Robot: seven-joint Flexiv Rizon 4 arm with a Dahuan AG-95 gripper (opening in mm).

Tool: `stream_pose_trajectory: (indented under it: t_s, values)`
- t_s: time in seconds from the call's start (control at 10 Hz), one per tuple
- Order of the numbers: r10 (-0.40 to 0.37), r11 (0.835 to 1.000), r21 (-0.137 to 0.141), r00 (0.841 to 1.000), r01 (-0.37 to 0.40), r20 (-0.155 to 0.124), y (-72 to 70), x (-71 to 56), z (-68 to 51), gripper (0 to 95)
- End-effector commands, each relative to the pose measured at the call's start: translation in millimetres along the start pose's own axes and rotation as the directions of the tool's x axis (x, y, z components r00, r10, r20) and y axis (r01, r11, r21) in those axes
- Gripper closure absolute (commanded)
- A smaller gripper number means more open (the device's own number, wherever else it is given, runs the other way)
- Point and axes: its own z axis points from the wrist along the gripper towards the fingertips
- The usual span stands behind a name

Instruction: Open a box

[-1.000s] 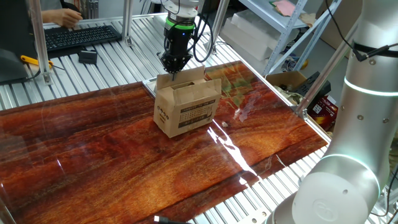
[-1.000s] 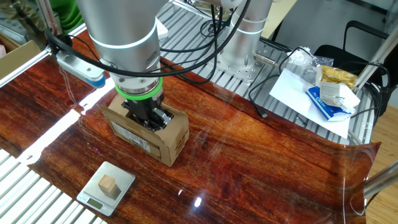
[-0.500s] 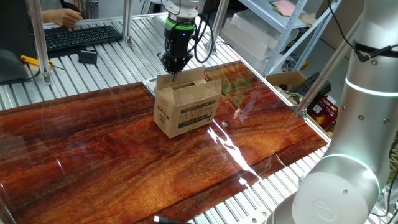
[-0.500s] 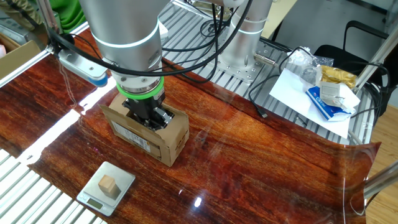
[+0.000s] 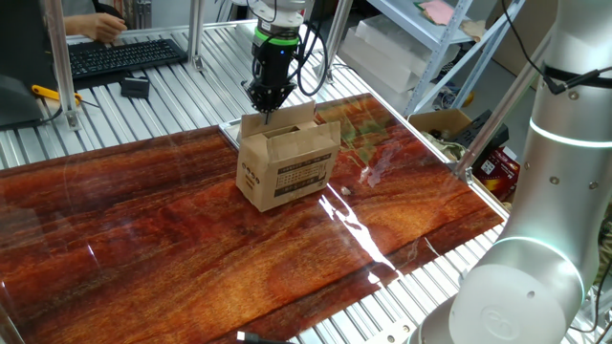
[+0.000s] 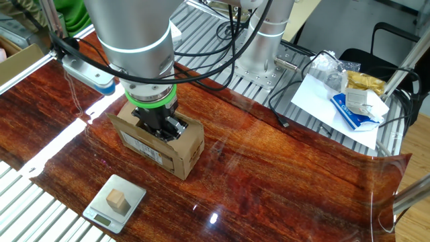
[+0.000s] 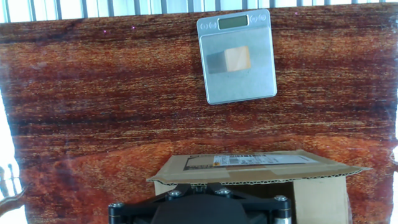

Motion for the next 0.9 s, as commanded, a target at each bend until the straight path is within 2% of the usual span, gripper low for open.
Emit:
stream_pose_trajectory:
  t_s: [0.1,0.7,0.9]
  values:
    - [0.001,1.0,-0.001,1.0,-0.001,0.0,-0.1,0.4,0.1,95.0]
    - [0.002,1.0,0.001,1.0,-0.002,-0.001,0.4,1.1,0.8,95.0]
    - [-0.008,1.0,0.019,1.0,0.008,0.002,3.0,4.0,4.2,95.0]
